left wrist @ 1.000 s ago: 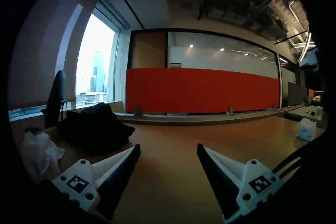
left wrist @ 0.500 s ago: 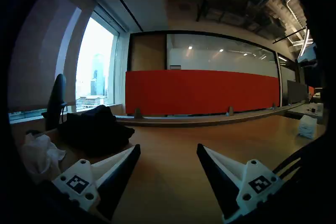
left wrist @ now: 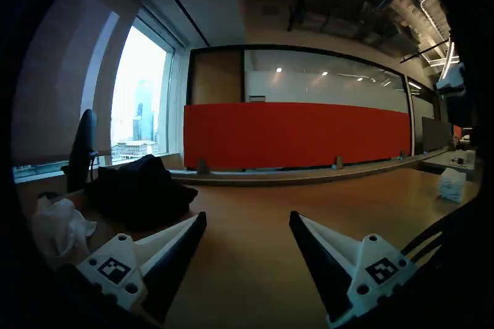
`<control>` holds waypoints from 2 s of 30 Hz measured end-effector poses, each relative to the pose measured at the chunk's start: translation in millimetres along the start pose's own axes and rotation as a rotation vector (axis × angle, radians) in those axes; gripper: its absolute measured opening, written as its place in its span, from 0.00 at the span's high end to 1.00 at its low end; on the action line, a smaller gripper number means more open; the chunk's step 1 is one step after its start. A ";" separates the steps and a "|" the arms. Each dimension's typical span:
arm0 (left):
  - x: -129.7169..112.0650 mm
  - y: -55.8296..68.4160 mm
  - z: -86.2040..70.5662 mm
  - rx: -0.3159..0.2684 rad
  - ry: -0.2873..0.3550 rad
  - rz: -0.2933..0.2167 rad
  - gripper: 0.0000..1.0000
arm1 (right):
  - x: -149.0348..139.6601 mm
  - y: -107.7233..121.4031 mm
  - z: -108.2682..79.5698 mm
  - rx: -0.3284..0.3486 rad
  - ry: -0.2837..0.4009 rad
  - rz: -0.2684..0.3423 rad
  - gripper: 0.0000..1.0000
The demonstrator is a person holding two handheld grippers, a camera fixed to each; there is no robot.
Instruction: Fold towel
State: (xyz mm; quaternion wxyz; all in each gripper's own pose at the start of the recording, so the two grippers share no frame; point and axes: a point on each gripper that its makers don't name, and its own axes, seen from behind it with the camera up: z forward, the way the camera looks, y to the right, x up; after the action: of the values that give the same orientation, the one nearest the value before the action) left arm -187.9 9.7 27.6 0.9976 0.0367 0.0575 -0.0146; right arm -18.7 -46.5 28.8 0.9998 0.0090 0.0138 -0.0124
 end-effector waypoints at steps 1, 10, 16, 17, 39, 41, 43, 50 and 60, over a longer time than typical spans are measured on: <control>-0.3 0.1 0.1 0.000 0.000 0.000 0.00 | 1.1 4.5 0.1 -0.010 0.006 -0.005 0.02; -3.0 0.7 0.7 0.000 0.001 0.000 0.00 | -0.9 38.0 -0.3 -0.067 0.036 -0.052 0.02; -4.1 1.0 1.0 0.001 0.001 -0.001 0.00 | -14.5 49.2 0.0 -0.067 0.041 -0.044 0.02; -4.3 1.0 1.1 0.001 0.001 -0.001 0.00 | -17.8 49.9 0.0 -0.064 0.041 -0.039 0.02; -6.3 -0.4 1.2 0.001 0.002 -0.001 0.00 | -104.6 67.6 11.8 -0.066 0.041 0.144 0.01; -6.5 -0.3 1.2 0.001 0.002 -0.001 0.00 | -114.9 67.7 11.0 -0.067 0.039 0.149 0.01; -6.5 -0.3 1.2 0.001 0.002 -0.001 0.00 | -121.4 66.2 10.6 -0.067 0.037 0.150 0.01; -6.6 -0.6 1.3 0.001 0.002 -0.001 0.00 | -133.6 57.4 10.0 -0.065 0.036 0.141 0.01; -7.5 -1.2 1.4 0.001 0.002 -0.001 0.00 | -151.1 44.8 9.2 -0.062 0.033 0.129 0.01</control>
State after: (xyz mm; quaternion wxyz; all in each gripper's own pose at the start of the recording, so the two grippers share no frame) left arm -195.3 8.6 29.8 0.9975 0.0373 0.0587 -0.0149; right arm -168.3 1.8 43.1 0.9979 -0.0208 0.0303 0.0526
